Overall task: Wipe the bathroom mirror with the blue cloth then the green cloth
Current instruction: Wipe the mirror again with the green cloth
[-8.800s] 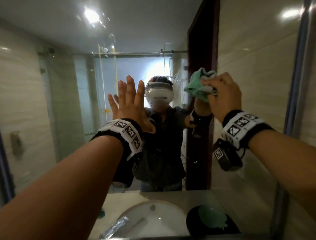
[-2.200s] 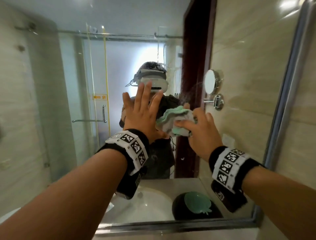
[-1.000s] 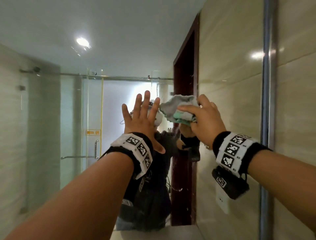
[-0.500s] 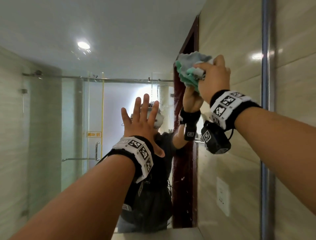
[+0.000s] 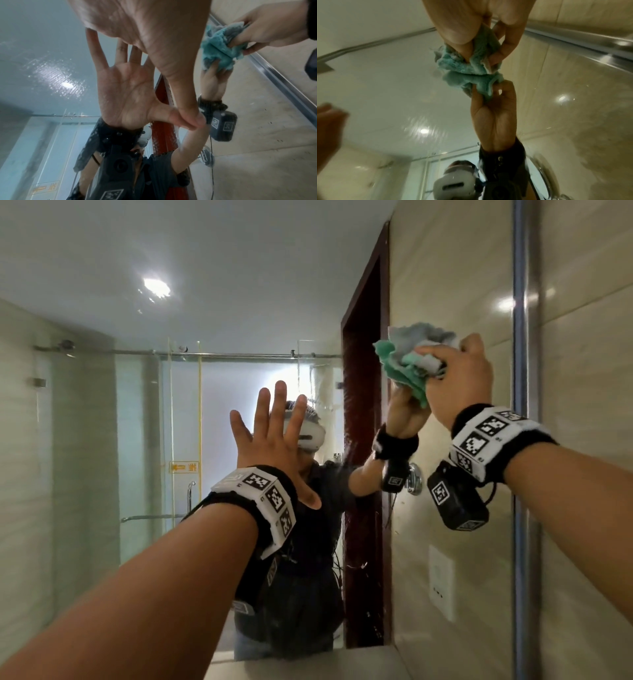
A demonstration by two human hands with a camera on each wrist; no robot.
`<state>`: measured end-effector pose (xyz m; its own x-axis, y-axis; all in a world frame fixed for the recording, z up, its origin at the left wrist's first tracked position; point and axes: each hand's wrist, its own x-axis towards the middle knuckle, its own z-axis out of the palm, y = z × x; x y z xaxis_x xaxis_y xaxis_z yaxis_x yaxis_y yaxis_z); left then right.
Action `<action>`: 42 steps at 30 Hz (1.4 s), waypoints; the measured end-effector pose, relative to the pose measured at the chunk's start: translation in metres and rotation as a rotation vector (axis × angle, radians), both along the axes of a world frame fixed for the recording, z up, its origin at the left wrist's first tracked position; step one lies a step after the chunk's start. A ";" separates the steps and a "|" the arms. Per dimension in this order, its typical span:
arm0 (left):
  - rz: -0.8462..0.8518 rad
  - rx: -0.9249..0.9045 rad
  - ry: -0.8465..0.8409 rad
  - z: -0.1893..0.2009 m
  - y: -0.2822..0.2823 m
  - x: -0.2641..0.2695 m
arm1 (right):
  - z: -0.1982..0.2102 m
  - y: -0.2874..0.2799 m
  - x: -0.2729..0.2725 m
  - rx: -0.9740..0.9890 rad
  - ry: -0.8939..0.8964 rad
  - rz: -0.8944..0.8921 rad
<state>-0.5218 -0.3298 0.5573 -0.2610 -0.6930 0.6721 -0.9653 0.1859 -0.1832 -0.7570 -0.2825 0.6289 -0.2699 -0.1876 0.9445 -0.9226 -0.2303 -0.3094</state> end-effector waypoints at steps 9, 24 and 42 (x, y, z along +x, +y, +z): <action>0.023 -0.013 0.020 0.000 0.000 -0.003 | -0.127 0.002 0.036 0.237 0.501 0.132; 0.034 -0.001 0.022 -0.001 0.001 -0.006 | -0.103 0.018 0.020 0.295 0.113 0.037; 0.054 0.011 0.026 -0.001 0.001 -0.007 | -0.061 -0.002 0.046 0.236 0.489 -0.069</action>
